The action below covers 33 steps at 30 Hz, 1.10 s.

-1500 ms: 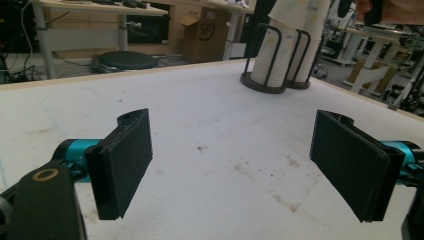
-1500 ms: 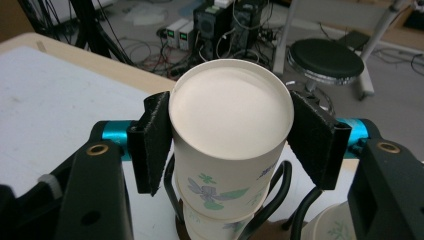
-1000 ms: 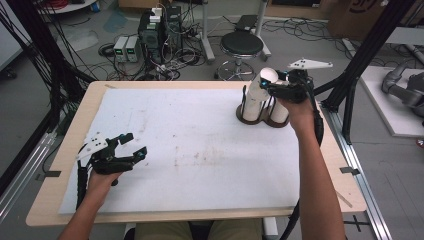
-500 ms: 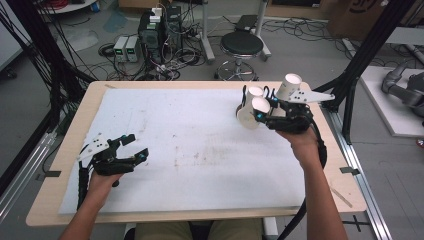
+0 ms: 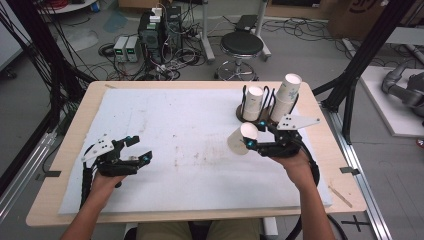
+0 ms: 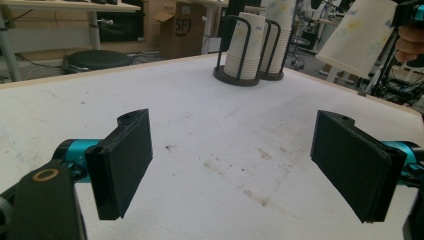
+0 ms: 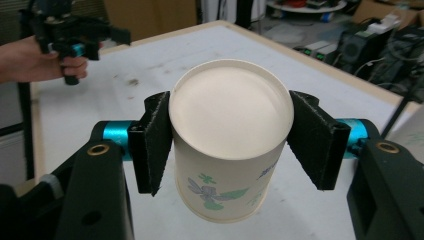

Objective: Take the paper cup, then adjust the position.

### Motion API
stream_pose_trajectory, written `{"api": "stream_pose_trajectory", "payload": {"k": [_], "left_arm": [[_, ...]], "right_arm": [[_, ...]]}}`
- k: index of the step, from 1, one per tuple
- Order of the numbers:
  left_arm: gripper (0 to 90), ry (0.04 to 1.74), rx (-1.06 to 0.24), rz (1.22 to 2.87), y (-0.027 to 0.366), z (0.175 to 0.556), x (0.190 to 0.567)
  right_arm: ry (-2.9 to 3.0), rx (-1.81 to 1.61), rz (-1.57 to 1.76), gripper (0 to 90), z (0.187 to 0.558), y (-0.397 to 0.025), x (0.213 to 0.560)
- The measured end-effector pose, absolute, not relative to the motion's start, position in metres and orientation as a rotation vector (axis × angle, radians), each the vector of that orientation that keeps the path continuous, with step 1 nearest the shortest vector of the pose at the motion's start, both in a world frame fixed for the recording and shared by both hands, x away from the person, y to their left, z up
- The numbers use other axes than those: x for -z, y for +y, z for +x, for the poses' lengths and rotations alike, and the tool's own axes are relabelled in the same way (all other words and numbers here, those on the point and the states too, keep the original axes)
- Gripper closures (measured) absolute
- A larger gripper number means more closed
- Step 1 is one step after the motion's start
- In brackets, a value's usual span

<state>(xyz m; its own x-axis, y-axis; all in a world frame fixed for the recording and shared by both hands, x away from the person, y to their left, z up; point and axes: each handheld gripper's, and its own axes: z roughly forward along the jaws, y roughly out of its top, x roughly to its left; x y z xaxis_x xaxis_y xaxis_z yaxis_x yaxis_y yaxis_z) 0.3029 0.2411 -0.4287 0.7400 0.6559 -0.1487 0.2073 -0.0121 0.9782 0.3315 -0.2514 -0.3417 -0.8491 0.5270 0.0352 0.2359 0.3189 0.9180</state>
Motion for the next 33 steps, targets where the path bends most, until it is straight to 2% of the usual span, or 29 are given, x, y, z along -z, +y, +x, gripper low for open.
{"api": "stream_pose_trajectory", "payload": {"k": [10, 15, 33], "left_arm": [[16.9, 0.674, -0.446, 1.586, 0.238, 0.302, 0.428], [15.9, 0.667, -0.386, 1.613, 0.23, 0.302, 0.423], [16.0, 0.568, -0.312, 1.646, 0.211, 0.298, 0.416]], "right_arm": [[2.358, -1.527, 0.659, 38.2, 0.327, -0.244, 0.345], [2.355, -1.537, 0.66, 38.1, 0.325, -0.242, 0.345], [2.403, -1.566, 0.603, 38.1, 0.32, -0.217, 0.35]]}}
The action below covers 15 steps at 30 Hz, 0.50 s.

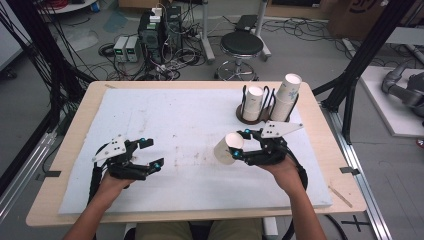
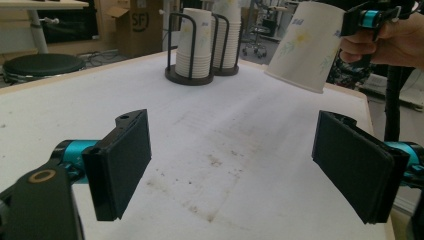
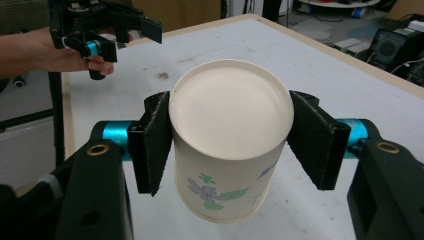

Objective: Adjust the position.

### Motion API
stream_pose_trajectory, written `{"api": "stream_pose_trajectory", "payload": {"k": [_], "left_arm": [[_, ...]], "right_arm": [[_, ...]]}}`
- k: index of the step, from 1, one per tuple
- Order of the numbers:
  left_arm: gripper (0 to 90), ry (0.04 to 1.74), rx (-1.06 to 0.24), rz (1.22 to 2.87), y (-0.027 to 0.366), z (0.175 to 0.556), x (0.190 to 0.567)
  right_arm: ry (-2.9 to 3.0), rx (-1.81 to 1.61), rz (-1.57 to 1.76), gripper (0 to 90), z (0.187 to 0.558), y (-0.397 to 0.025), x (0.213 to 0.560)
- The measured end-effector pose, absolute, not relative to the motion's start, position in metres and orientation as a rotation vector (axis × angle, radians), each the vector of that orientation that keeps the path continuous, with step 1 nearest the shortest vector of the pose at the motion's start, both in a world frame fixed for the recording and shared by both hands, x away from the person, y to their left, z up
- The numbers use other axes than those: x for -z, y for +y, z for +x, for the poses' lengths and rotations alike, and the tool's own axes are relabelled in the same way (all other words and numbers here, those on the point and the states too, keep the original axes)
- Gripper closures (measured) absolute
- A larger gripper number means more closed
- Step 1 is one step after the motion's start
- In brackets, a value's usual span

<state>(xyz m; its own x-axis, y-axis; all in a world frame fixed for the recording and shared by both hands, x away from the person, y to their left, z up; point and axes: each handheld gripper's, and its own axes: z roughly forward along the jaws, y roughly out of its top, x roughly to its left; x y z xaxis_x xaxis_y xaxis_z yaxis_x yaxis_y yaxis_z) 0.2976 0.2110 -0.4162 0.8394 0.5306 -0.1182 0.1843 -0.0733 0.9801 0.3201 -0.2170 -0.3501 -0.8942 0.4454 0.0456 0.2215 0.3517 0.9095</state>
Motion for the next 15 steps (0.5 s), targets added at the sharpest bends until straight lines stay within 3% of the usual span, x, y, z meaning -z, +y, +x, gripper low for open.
{"api": "stream_pose_trajectory", "payload": {"k": [15], "left_arm": [[16.0, 0.403, -0.255, 1.681, 0.174, 0.291, 0.408]], "right_arm": [[2.483, -1.599, 0.494, 38.1, 0.316, -0.185, 0.354]]}}
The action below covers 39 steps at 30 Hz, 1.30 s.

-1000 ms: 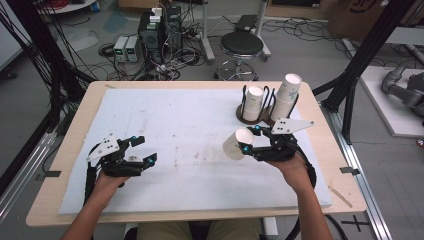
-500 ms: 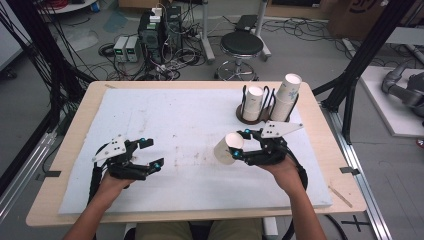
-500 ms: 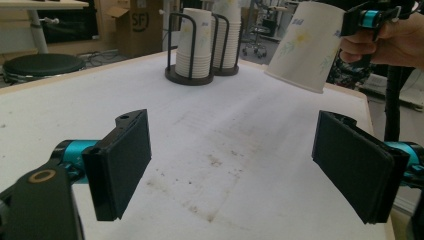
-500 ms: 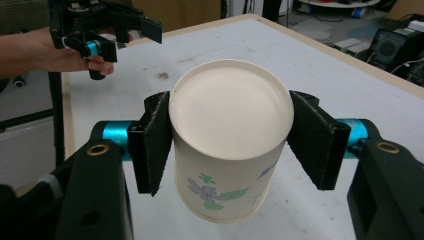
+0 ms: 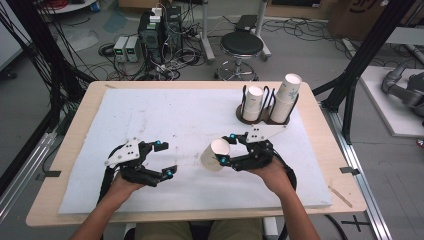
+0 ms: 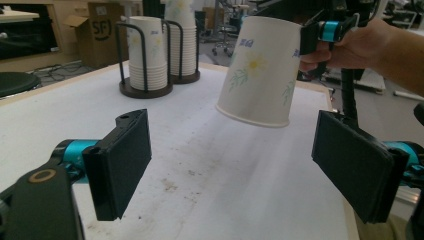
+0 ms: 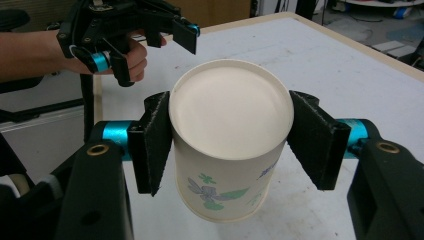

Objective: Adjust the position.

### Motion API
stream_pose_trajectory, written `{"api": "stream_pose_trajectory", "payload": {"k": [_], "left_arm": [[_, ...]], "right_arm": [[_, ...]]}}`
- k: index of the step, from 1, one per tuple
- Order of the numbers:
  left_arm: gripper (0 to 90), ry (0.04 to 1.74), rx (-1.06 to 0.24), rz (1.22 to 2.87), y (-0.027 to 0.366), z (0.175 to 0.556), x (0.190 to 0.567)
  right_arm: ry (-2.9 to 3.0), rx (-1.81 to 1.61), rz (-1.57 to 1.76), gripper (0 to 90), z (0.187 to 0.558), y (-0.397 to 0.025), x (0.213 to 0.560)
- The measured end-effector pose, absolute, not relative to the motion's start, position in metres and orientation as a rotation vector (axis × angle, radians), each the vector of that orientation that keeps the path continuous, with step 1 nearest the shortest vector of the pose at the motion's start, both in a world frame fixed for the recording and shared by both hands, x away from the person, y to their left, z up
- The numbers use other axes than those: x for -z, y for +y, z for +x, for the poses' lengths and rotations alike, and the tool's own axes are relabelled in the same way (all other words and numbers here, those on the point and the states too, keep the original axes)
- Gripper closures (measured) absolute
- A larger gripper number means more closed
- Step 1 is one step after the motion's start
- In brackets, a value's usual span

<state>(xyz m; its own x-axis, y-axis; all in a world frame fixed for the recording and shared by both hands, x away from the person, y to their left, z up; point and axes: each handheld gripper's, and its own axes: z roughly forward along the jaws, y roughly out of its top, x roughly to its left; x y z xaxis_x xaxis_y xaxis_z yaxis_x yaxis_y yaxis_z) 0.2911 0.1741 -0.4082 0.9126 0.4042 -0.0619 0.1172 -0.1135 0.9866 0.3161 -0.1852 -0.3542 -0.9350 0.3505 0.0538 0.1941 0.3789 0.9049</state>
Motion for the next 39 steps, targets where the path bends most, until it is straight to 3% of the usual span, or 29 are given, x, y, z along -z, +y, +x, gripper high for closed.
{"api": "stream_pose_trajectory", "payload": {"k": [16, 39], "left_arm": [[15.6, 0.273, -0.199, 1.796, 0.121, 0.3, 0.408], [15.9, 0.304, -0.154, 1.802, 0.103, 0.303, 0.42]], "right_arm": [[2.52, -1.618, 0.437, 38.1, 0.314, -0.17, 0.354], [2.555, -1.643, 0.397, 38.1, 0.31, -0.16, 0.355]]}}
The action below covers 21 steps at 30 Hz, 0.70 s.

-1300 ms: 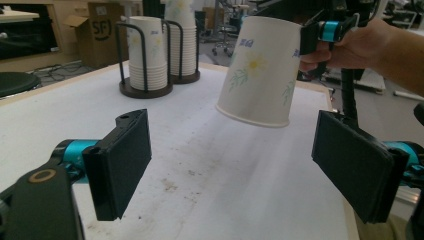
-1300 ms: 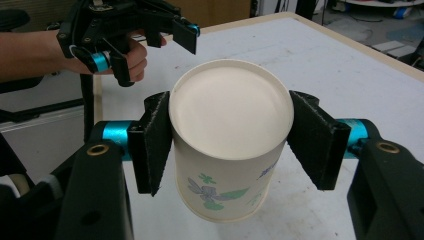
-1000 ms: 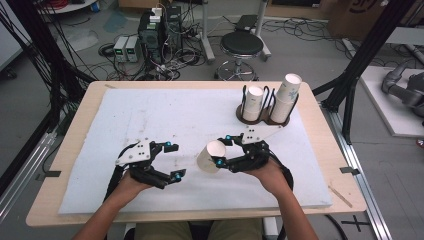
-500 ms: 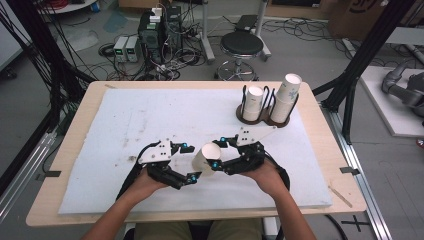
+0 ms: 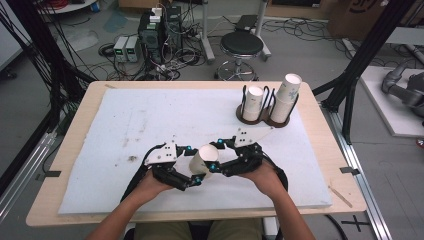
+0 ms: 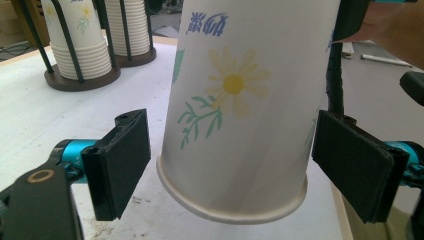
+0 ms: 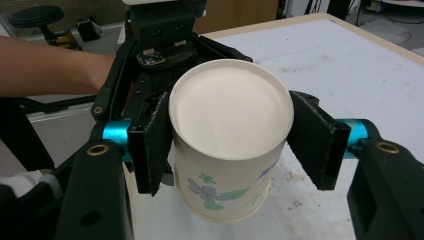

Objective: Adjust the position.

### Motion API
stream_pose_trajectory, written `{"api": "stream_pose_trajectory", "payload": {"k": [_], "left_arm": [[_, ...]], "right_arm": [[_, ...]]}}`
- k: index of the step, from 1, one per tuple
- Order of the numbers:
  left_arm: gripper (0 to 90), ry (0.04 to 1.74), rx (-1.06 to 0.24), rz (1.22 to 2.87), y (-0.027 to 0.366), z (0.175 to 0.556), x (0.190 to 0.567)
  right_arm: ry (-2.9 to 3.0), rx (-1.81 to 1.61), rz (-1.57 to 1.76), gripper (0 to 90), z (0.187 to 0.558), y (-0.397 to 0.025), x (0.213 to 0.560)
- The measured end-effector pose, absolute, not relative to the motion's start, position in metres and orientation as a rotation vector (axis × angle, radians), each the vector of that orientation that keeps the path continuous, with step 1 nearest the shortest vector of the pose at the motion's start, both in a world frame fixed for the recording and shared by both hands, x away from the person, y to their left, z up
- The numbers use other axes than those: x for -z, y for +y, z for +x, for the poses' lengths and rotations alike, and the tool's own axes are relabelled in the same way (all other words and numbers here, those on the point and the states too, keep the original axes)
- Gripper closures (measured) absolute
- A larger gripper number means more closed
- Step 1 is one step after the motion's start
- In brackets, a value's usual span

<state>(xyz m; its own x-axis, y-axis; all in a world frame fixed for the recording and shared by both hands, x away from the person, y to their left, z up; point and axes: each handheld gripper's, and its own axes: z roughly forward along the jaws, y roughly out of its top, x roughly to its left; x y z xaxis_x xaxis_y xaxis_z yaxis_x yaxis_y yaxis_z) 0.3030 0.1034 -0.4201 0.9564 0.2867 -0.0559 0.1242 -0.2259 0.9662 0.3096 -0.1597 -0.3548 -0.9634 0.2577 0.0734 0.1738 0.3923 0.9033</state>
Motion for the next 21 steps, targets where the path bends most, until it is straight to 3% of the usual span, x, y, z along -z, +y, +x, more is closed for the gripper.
{"api": "stream_pose_trajectory", "payload": {"k": [5, 21], "left_arm": [[17.5, 0.3, -0.165, 1.806, 0.1033, 0.3026, 0.4199], [36.1, 0.246, -0.188, 1.815, 0.1056, 0.3006, 0.4195]], "right_arm": [[2.554, -1.651, 0.39, 38.1, 0.309, -0.1594, 0.3543], [2.56, -1.666, 0.426, 37.9, 0.3107, -0.1614, 0.3568]]}}
